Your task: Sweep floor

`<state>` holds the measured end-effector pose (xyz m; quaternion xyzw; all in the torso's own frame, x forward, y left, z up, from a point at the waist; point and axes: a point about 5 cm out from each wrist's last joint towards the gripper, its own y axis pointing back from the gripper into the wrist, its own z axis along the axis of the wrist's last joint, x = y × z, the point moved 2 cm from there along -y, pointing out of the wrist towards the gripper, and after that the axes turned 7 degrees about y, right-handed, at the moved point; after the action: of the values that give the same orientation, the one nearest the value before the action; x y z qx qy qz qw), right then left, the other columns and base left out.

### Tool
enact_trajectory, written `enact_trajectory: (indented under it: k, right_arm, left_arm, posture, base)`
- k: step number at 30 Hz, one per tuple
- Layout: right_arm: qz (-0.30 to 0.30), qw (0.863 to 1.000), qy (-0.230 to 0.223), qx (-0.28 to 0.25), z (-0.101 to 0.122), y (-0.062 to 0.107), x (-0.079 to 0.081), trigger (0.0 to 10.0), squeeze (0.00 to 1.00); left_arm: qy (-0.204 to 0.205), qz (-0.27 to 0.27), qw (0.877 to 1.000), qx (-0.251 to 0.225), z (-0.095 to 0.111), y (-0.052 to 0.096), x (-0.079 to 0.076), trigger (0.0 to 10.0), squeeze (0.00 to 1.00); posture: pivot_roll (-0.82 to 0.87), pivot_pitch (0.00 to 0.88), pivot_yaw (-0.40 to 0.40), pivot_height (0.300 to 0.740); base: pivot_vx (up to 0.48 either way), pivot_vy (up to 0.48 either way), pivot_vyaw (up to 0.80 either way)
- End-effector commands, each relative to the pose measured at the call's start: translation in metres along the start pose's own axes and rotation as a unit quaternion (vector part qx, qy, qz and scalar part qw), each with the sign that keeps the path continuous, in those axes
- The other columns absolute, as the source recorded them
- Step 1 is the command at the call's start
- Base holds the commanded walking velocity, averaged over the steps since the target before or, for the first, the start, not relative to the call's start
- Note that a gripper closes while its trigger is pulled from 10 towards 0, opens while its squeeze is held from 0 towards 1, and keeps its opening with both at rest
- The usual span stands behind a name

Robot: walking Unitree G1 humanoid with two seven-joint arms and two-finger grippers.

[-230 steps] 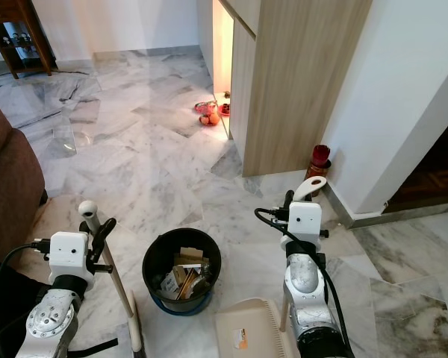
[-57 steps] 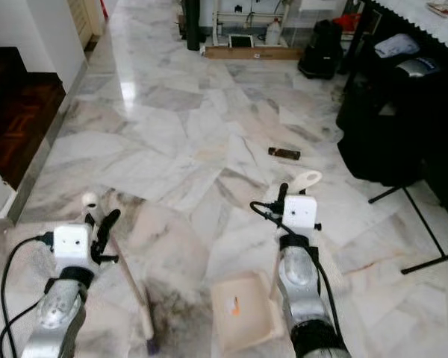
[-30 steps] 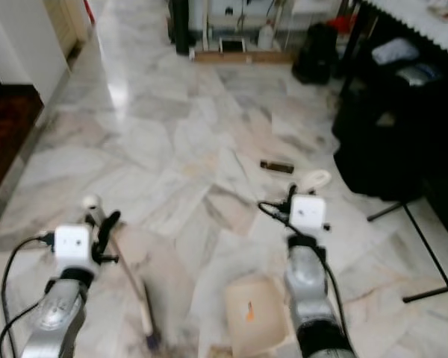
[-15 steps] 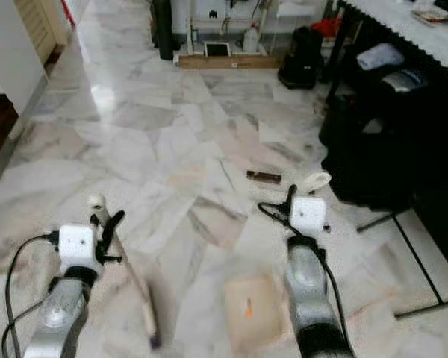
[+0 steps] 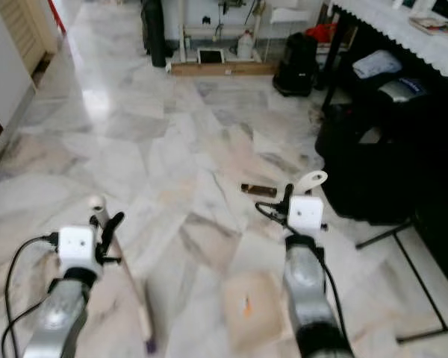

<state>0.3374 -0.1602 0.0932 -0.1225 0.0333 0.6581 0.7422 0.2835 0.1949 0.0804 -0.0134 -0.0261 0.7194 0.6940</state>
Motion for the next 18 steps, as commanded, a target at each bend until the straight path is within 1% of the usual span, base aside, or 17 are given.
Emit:
enact_trajectory:
  k: [1,18]
  right_arm:
    - [-0.011,1.000,-0.007,-0.014,0.0064,-0.0031,-0.0062,10.0,0.00]
    - [0.003,1.000,-0.006,-0.029,0.0143,-0.0063,-0.0003,10.0,0.00]
  left_arm:
    - [-0.003,-0.008,1.000,-0.019,0.0074,-0.0013,-0.0058,10.0,0.00]
    - [-0.006,-0.012,1.000,-0.020,0.0072,-0.0027,-0.0068,10.0,0.00]
  posture:
    - [0.10,0.050,-0.026,0.740]
    - [0.10,0.024,-0.025,0.740]
  base:
    - [0.356,0.000,0.00]
    - [0.356,0.000,0.00]
